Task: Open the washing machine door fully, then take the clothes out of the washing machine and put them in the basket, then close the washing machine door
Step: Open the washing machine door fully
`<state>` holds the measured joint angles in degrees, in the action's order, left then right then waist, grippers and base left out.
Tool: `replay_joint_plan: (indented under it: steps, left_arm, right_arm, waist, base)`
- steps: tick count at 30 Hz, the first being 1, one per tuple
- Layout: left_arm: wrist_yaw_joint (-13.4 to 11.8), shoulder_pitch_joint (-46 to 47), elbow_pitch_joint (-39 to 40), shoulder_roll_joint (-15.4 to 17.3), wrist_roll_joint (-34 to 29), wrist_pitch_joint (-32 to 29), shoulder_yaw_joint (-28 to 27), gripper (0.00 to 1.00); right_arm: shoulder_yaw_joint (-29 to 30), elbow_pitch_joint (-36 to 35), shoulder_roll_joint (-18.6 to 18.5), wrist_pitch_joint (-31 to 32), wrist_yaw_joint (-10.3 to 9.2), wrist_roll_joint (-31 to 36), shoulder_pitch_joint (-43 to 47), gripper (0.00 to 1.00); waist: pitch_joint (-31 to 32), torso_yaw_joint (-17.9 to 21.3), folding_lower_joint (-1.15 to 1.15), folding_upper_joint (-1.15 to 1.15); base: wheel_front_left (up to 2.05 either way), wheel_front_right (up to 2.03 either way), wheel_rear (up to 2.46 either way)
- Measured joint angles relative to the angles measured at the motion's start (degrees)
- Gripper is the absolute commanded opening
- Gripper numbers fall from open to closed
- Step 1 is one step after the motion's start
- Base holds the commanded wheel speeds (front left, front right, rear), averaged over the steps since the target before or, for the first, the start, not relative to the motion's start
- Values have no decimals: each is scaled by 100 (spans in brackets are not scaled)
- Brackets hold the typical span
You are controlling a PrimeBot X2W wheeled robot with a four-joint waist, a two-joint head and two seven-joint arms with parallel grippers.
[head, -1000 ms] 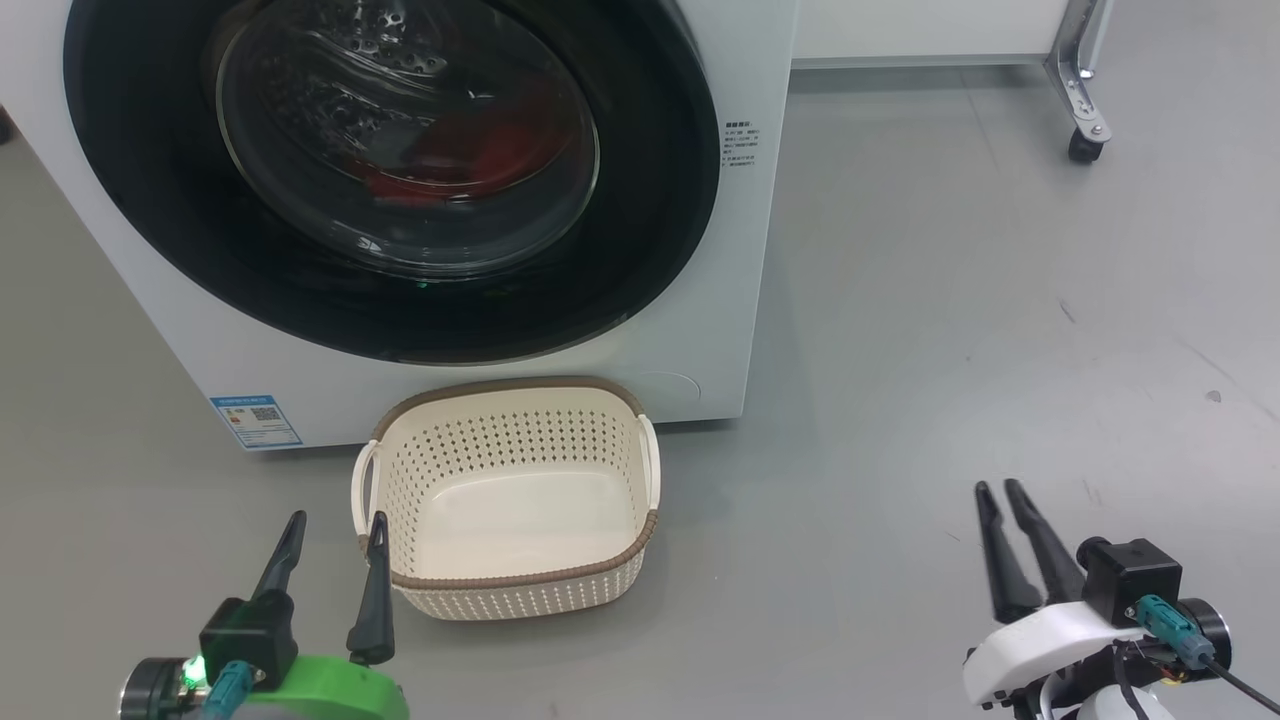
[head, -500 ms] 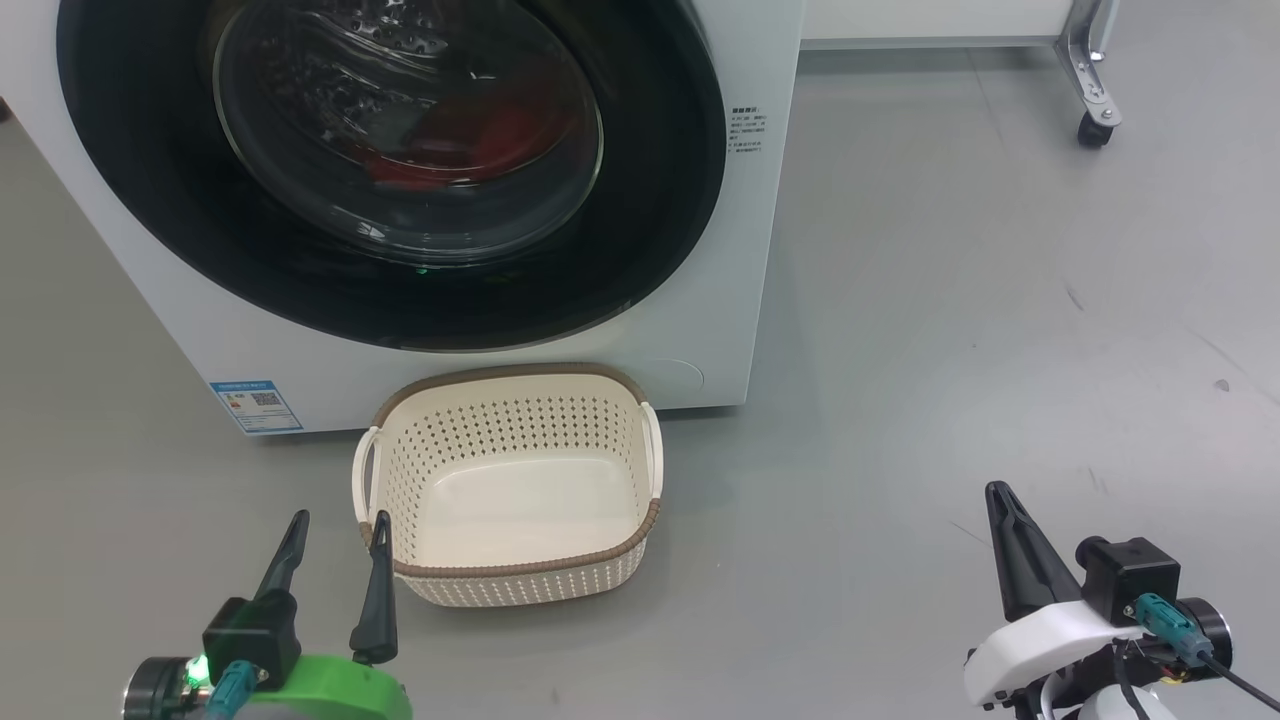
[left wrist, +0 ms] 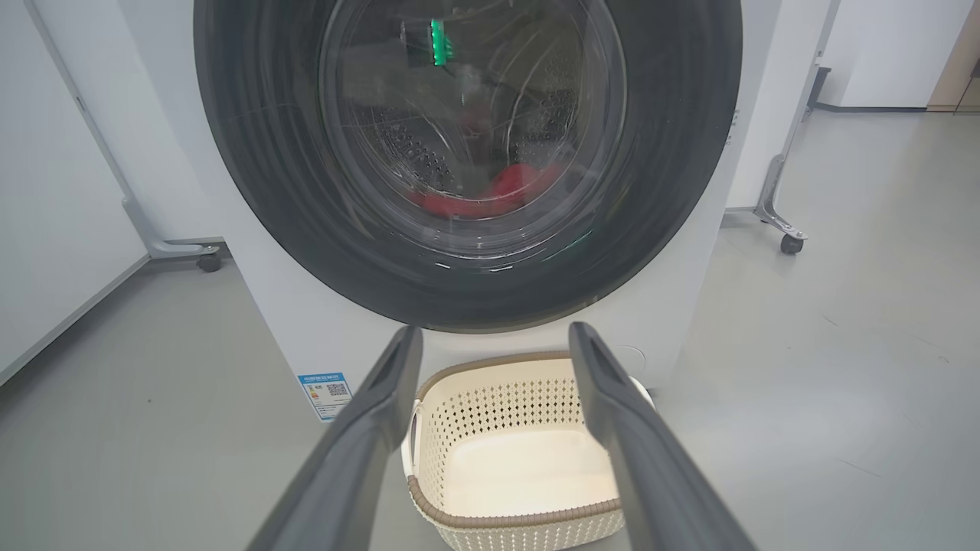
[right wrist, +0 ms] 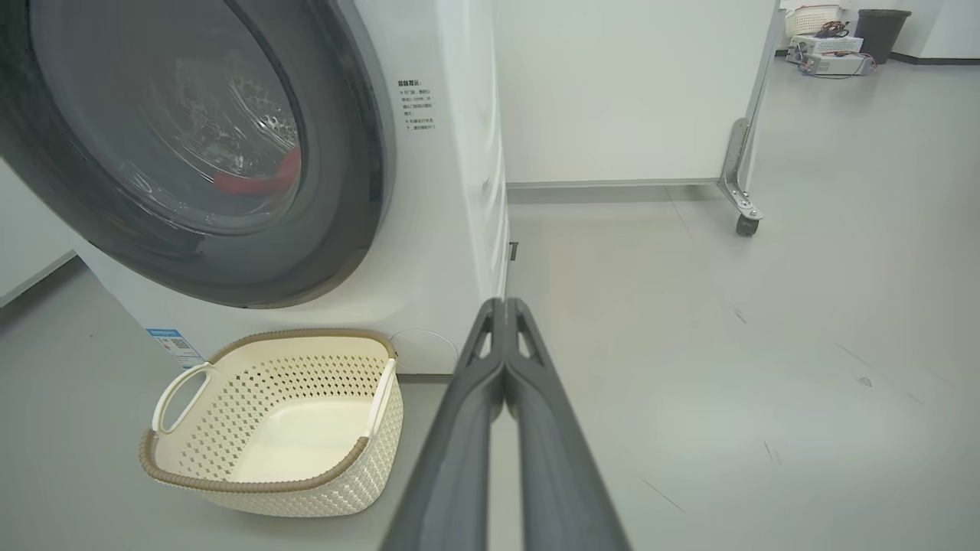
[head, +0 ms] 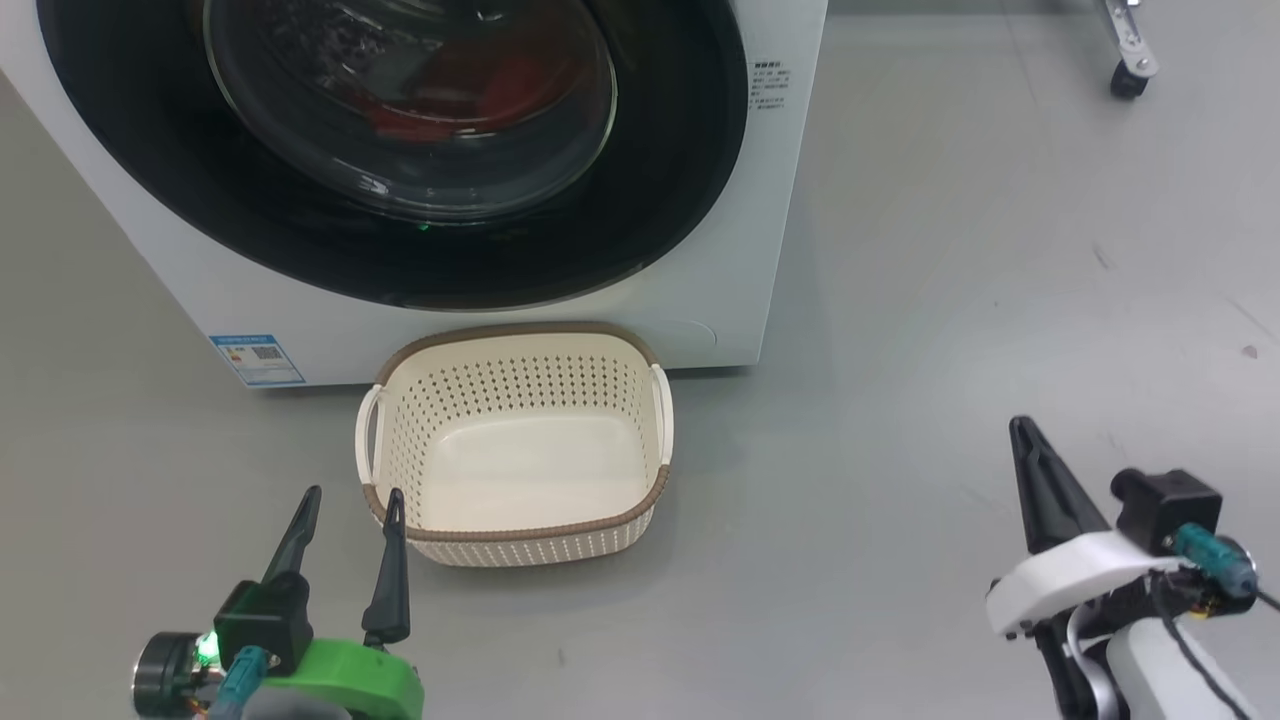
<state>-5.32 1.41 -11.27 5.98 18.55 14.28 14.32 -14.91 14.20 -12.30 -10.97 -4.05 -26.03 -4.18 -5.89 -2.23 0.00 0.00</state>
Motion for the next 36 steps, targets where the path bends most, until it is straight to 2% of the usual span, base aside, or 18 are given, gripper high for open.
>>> replay_joint_plan:
  steps: [10,14,18,21,29,31,36]
  left_arm:
    - [8,339,118,-90,-51,0,65,100]
    - [35,497,166,-130,-71,0,104,100]
    - [43,636,227,-172,-92,1,113,100]
    - [55,748,265,-187,-108,11,125,100]
    - [56,1012,357,-240,-220,18,165,100]
    - [56,1063,379,-266,-226,18,166,100]
    - [56,1173,407,-299,-236,18,178,100]
  right_arm:
    - [428,-98,157,246,328,-812,-745,0]
    - [641,-92,374,472,565,-1495,-1035,0]
    - [1014,-65,797,825,856,-2666,-1344,0]
    - [1260,-15,990,1180,905,-3550,-1611,0]
    - [1834,15,926,2236,902,-5524,-2533,0]
    - [1912,27,898,2468,883,-5827,-2778,0]
    - [2043,54,856,2967,635,-6282,-3377,0]
  waist:
    - [-464,-106,0,0]
    - [-667,-168,0,0]
    - [-868,-249,0,0]
    - [-1019,-314,0,0]
    - [-1412,-507,0,0]
    - [-1503,-558,0,0]
    - [-1721,-672,0,0]
  base:
    - [0,0,0]
    - [0,0,0]
    - [0,0,0]
    - [0,0,0]
    - [0,0,0]
    - [0,0,0]
    - [0,0,0]
